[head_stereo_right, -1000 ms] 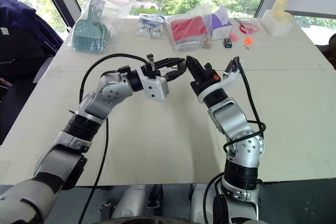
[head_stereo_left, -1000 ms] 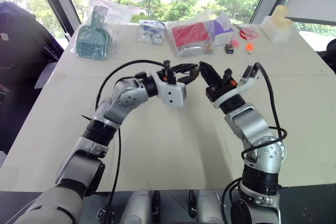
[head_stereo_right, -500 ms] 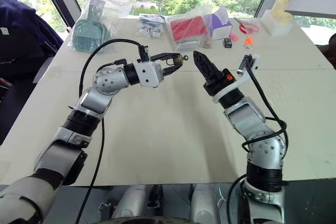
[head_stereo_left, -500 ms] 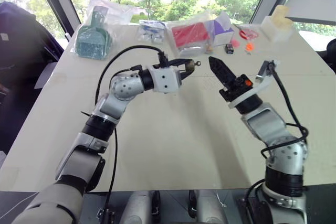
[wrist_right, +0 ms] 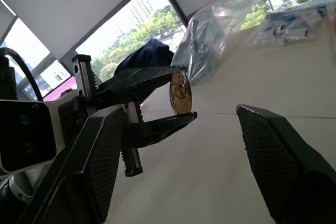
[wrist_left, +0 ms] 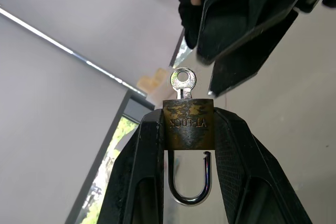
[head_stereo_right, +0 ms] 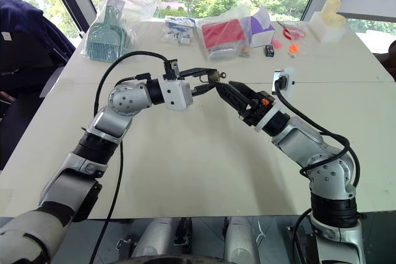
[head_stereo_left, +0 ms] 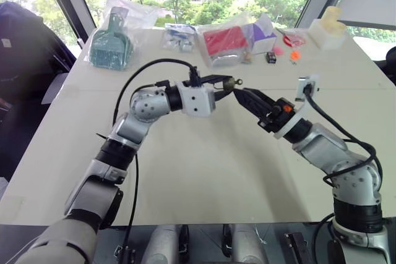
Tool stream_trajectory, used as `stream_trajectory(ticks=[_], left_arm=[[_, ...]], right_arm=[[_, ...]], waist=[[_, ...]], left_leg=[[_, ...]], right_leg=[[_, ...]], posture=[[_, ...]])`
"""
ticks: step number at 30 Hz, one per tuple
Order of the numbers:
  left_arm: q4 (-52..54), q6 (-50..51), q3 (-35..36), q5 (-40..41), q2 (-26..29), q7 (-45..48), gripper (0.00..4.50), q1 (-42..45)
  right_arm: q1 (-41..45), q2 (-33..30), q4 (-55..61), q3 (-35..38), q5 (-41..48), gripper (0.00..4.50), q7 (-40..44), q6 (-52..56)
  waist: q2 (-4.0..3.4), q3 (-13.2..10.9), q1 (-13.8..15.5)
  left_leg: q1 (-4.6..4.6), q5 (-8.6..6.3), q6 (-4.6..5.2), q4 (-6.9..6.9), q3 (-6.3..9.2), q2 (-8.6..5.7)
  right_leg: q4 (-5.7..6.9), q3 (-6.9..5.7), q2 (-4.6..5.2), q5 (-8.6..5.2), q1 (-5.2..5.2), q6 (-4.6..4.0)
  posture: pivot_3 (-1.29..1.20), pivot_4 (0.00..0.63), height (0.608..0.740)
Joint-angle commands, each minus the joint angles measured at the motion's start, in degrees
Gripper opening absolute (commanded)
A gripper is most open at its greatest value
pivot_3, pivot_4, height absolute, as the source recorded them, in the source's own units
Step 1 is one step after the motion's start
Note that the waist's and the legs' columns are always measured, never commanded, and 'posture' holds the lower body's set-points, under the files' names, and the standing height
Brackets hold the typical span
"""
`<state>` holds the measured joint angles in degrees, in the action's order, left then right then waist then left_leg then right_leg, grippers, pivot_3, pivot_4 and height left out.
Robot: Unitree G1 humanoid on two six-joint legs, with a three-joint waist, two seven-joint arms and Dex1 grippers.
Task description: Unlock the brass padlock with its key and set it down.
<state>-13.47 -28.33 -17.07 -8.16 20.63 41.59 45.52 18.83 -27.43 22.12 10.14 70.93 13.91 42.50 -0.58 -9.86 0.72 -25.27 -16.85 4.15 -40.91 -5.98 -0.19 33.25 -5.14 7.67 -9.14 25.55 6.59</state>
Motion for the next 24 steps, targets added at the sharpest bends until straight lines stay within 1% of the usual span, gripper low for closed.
stream_trajectory(ticks=[1, 5, 6, 7, 8, 11, 12, 18, 19, 20, 21, 24], left_arm=[[3.88, -0.10, 0.01, 1.60, -0.18, 0.78, 0.75, -0.40], [5.47, 0.21, -0.28, 1.95, -0.51, 1.50, 0.75, -1.42], [5.70, 0.15, -0.33, 1.85, -0.49, 1.63, 0.75, -1.57], [5.81, 0.11, -0.30, 1.77, -0.51, 1.73, 0.75, -1.65], [5.90, 0.12, -0.24, 1.71, -0.53, 1.81, 0.75, -1.70], [5.71, -0.07, -0.08, 1.59, -0.54, 1.93, 0.75, -1.58], [5.66, -0.14, -0.06, 1.55, -0.55, 1.95, 0.75, -1.55], [4.97, -0.58, 0.03, 1.31, -0.45, 1.96, 0.75, -0.97], [4.80, 0.26, -0.19, 2.02, -0.05, 3.31, 0.75, -0.87], [4.76, 0.91, -0.33, 2.60, 0.27, 4.37, 1.79, -0.86], [4.50, 1.94, -0.18, 3.30, 0.70, 5.33, 2.04, -0.91], [3.69, 4.45, 0.57, 4.82, 1.33, 6.60, 3.24, -1.09]], right_arm=[[1.48, 0.31, 0.34, 0.34, -0.40, 3.50, 1.82, -0.15], [1.90, 0.81, -0.22, 0.08, -1.01, 3.50, 2.69, 0.24], [1.91, 0.92, -0.28, 0.04, -1.19, 2.97, 2.74, 0.35], [1.89, 1.05, -0.37, -0.04, -1.43, 2.60, 2.81, 0.41], [1.84, 1.15, -0.39, -0.08, -1.63, 2.11, 2.82, 0.51], [1.56, 1.32, -0.35, -0.41, -2.75, 0.44, 2.98, 0.96], [1.49, 1.42, -0.31, -0.44, -2.91, 0.00, 3.07, 1.10], [1.00, 1.96, 0.30, -1.09, -3.46, 0.02, 3.10, 1.97], [0.96, 2.03, 0.32, -1.09, -3.57, 0.02, 3.04, 2.03], [0.91, 2.11, 0.40, -1.08, -3.63, 0.02, 2.97, 2.08], [0.95, 2.20, 0.32, -1.01, -3.79, 0.02, 2.78, 2.12], [0.99, 2.37, 0.16, -0.72, -4.28, 0.02, 2.48, 2.28]], waist=[[0.00, 0.00, 0.01], [0.00, 0.00, 0.02], [0.00, 0.00, 0.03], [0.00, 0.00, 0.01], [0.00, 0.00, -0.02], [0.00, 0.00, 0.02], [0.00, 0.00, 0.02], [0.00, 0.00, 0.00], [0.00, 0.00, 0.00], [0.00, 0.00, -0.01], [0.00, 0.00, -0.03], [0.00, 0.00, -0.02]], left_leg=[[0.00, 0.00, 0.00, 0.00, 0.00, 0.00], [0.00, 0.00, 0.00, -0.01, 0.01, 0.00], [0.00, 0.00, 0.00, -0.01, 0.01, 0.00], [0.00, 0.00, 0.00, -0.01, 0.00, 0.00], [0.00, 0.00, 0.00, -0.01, 0.00, 0.00], [0.00, 0.00, 0.00, -0.01, 0.00, 0.00], [0.00, 0.00, 0.00, -0.01, 0.00, 0.00], [0.00, 0.00, 0.00, -0.02, 0.01, 0.00], [0.00, 0.00, 0.00, -0.02, 0.01, 0.00], [0.00, 0.00, 0.00, -0.02, 0.00, 0.00], [0.00, 0.00, 0.00, -0.02, 0.00, 0.00], [0.00, 0.00, -0.01, -0.02, 0.01, 0.00]], right_leg=[[0.00, 0.00, 0.00, 0.00, 0.00, 0.00], [0.00, 0.00, 0.00, 0.00, 0.00, 0.00], [0.00, 0.00, 0.00, 0.00, 0.00, 0.00], [0.00, 0.00, 0.00, 0.00, 0.00, 0.00], [0.00, 0.00, 0.00, 0.00, 0.00, 0.00], [0.00, 0.00, 0.00, 0.00, 0.00, 0.00], [0.00, 0.00, 0.00, 0.00, 0.00, 0.00], [0.00, 0.00, 0.00, 0.00, -0.01, 0.00], [0.00, 0.00, 0.00, 0.00, -0.01, 0.00], [0.00, 0.00, 0.00, 0.00, -0.01, 0.00], [0.00, 0.00, 0.00, 0.00, -0.01, 0.00], [0.01, 0.00, -0.01, 0.00, 0.00, 0.00]], posture=[[0.00, 0.150, 0.735], [0.00, 0.150, 0.735], [0.00, 0.150, 0.735], [0.00, 0.150, 0.735], [0.00, 0.150, 0.735], [0.00, 0.150, 0.735], [0.00, 0.150, 0.735], [0.00, 0.150, 0.735], [0.00, 0.150, 0.735], [0.00, 0.150, 0.735], [0.00, 0.150, 0.735], [0.00, 0.150, 0.735]])
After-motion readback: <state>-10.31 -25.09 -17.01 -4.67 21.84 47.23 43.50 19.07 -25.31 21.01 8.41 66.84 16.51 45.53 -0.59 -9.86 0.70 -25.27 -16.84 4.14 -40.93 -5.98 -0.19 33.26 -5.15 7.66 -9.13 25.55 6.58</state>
